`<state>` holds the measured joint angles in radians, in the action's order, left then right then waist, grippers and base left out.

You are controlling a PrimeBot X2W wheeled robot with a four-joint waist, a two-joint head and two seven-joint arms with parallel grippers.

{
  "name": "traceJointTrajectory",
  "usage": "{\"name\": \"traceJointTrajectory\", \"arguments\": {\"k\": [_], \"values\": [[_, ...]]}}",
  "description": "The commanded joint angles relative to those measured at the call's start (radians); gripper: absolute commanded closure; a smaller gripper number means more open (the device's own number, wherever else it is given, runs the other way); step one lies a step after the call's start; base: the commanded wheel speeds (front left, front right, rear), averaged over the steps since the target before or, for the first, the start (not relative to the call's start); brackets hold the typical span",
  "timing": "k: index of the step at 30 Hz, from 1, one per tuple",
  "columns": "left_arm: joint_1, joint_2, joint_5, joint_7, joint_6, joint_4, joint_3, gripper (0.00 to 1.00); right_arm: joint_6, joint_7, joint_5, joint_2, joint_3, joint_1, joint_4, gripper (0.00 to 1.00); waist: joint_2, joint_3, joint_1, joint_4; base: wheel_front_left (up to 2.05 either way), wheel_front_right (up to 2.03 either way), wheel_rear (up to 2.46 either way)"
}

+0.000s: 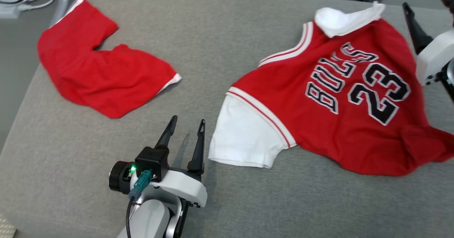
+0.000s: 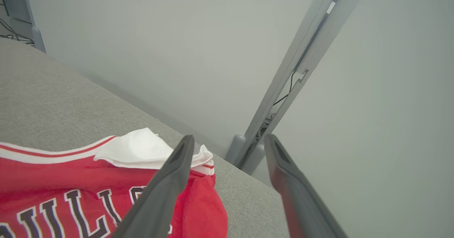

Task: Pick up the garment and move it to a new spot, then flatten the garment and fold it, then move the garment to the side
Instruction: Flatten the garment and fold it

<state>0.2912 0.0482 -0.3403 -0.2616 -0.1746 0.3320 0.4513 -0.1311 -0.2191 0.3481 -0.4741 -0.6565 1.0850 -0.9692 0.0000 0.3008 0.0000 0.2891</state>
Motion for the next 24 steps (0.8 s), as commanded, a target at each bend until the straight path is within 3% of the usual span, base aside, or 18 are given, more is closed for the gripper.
{"name": "traceJointTrajectory", "arguments": {"k": [1,7,15,24], "values": [[-0.004,0.004,0.011,-0.004,0.008,0.004,-0.017,0.0,0.001,-0.022,0.023,0.014,0.007,-0.035,0.019,0.0,0.0,-0.047,0.0,-0.071,0.0,0.0,0.0],[-0.016,0.004,0.034,-0.004,0.023,0.016,-0.058,0.0,0.001,-0.047,0.074,0.031,0.074,-0.152,0.113,0.0,0.0,-0.09,0.0,-0.171,0.0,0.0,0.0],[-0.023,0.005,0.061,-0.004,0.034,0.034,-0.107,0.0,0.001,-0.046,0.063,0.067,0.282,-0.384,0.304,0.0,0.0,-0.113,0.0,-0.261,0.0,0.0,0.0],[-0.043,0.006,0.084,-0.004,0.047,0.057,-0.162,0.0,0.001,-0.046,-0.008,0.214,0.485,-0.653,0.471,0.0,0.0,-0.119,0.0,-0.344,0.0,0.0,0.0]]}}
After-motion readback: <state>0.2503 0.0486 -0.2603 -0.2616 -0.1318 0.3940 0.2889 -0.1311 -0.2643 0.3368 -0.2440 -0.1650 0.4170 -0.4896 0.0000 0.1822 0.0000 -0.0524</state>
